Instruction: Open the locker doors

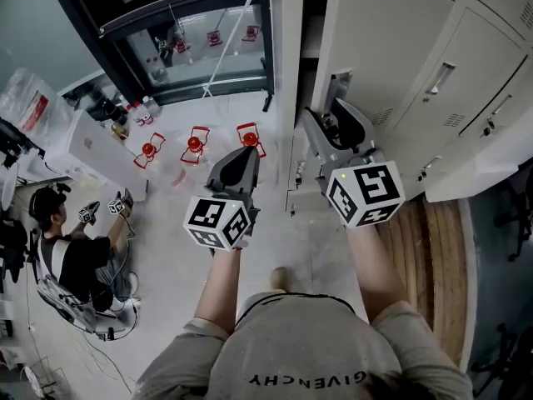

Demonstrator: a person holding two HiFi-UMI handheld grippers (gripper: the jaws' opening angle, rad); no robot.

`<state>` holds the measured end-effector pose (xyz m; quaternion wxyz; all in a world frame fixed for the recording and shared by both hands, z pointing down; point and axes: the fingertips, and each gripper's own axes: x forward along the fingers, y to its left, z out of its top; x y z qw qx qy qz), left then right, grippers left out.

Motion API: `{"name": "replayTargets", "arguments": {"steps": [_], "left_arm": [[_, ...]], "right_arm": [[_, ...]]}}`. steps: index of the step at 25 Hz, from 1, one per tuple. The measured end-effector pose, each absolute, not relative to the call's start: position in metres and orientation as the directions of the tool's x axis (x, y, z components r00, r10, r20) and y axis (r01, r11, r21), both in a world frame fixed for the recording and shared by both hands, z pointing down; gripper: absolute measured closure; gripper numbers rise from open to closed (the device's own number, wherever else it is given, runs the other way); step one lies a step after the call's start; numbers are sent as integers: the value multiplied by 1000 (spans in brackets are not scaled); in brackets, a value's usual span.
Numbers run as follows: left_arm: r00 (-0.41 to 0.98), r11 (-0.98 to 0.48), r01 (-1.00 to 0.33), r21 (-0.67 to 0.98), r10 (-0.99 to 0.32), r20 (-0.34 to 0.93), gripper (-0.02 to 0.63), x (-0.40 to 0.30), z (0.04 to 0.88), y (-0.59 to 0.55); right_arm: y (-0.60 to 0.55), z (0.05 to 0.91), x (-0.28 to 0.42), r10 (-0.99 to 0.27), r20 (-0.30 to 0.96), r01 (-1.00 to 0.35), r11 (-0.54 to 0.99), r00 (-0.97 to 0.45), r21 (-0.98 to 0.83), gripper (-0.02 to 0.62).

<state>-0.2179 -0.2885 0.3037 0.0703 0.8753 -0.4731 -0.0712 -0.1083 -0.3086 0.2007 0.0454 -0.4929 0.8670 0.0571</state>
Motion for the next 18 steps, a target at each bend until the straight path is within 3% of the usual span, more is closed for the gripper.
{"name": "replayTargets", "arguments": {"steps": [9, 18], "left_arm": [[539, -540, -823, 178, -840, -54, 607, -163, 297, -229], [539, -541, -825, 161, -840, -61, 607, -103, 287, -183]], "right_arm": [[-239, 199, -49, -841, -158, -854, 519, -517, 29, 471], [-188, 196, 25, -822, -167, -836, 549, -544, 15, 456]]}}
